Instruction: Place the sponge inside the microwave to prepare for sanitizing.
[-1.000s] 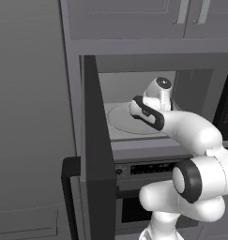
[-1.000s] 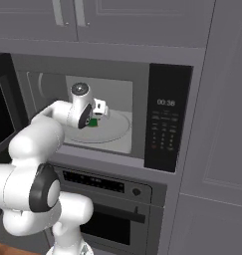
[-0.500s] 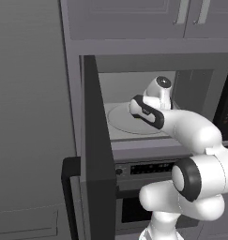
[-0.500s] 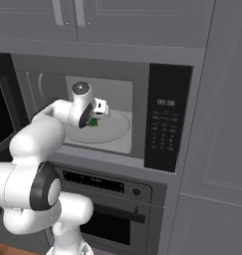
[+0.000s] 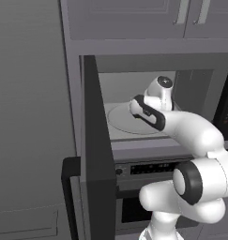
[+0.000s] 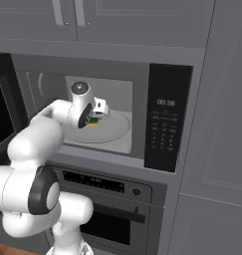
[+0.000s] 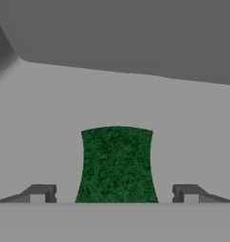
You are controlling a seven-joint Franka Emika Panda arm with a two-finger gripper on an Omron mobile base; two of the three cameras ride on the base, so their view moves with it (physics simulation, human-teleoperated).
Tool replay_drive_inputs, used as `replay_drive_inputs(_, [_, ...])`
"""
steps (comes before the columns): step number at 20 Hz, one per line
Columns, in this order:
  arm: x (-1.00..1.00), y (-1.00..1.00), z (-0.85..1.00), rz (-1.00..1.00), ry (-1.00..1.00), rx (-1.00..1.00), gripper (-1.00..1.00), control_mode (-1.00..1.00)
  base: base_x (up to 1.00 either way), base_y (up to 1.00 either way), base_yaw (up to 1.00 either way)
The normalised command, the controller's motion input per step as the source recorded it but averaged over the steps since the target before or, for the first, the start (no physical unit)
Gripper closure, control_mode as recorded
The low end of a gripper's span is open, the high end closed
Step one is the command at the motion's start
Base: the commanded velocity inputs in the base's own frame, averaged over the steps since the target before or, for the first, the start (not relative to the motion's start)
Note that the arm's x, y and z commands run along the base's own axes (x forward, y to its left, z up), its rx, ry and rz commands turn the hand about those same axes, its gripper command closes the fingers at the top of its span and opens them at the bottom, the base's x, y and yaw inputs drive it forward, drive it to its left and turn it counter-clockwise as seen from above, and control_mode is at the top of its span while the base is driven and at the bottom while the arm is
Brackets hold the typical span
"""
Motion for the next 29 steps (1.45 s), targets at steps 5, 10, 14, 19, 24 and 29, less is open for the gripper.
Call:
replay_drive_inputs(5, [-0.23, 0.0, 0.19, -0.07, -0.08, 0.0, -1.0, -1.0, 0.0, 0.0, 0.0])
replay_drive_inputs(10, [-0.34, -0.04, 0.11, -0.11, -0.04, 0.0, -1.0, -1.0, 0.0, 0.0, 0.0])
replay_drive_inputs(14, [-0.35, -0.06, 0.24, -0.11, -0.02, 0.04, -1.0, -1.0, 0.0, 0.0, 0.0])
replay_drive_inputs(19, [-0.42, -0.11, 0.3, -0.06, 0.0, 0.09, -1.0, -1.0, 0.0, 0.0, 0.0])
replay_drive_inputs(24, [-0.55, -0.03, 0.19, -0.02, 0.0, 0.09, -1.0, -1.0, 0.0, 0.0, 0.0])
replay_drive_inputs(29, [-0.65, 0.0, 0.1, 0.0, 0.0, 0.05, -1.0, -1.0, 0.0, 0.0, 0.0])
